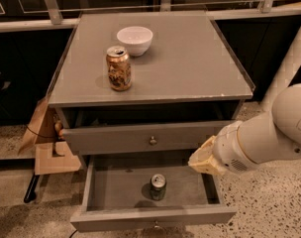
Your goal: Pick green can from middle drawer and place on counter
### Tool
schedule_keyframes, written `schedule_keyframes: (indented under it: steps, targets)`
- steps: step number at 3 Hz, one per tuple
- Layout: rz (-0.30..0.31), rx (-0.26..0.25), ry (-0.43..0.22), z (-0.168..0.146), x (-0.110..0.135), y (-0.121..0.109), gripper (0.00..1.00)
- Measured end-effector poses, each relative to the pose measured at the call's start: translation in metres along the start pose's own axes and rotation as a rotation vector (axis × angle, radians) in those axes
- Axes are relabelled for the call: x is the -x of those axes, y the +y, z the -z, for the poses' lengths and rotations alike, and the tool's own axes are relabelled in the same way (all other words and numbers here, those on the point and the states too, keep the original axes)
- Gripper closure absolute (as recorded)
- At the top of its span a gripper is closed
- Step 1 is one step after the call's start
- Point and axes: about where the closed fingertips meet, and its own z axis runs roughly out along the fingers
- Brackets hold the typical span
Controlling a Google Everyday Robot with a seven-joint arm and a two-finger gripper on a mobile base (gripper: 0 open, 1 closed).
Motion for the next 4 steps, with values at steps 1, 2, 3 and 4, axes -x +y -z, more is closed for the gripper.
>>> schedule_keyframes:
  steps: [1,2,3,4]
  targets:
    - [0.019,-0.010,0.047,-0.034,-0.037,-0.001,1.00]
    - [0.021,-0.036,0.025,-0.084,-0.076,-0.009,1.00]
    - [0.024,-0.057,-0.054,-0.141,-0.103,-0.028,1.00]
    - [-0.004,-0.023,-0.069,-0.167,-0.117,-0.023,1.00]
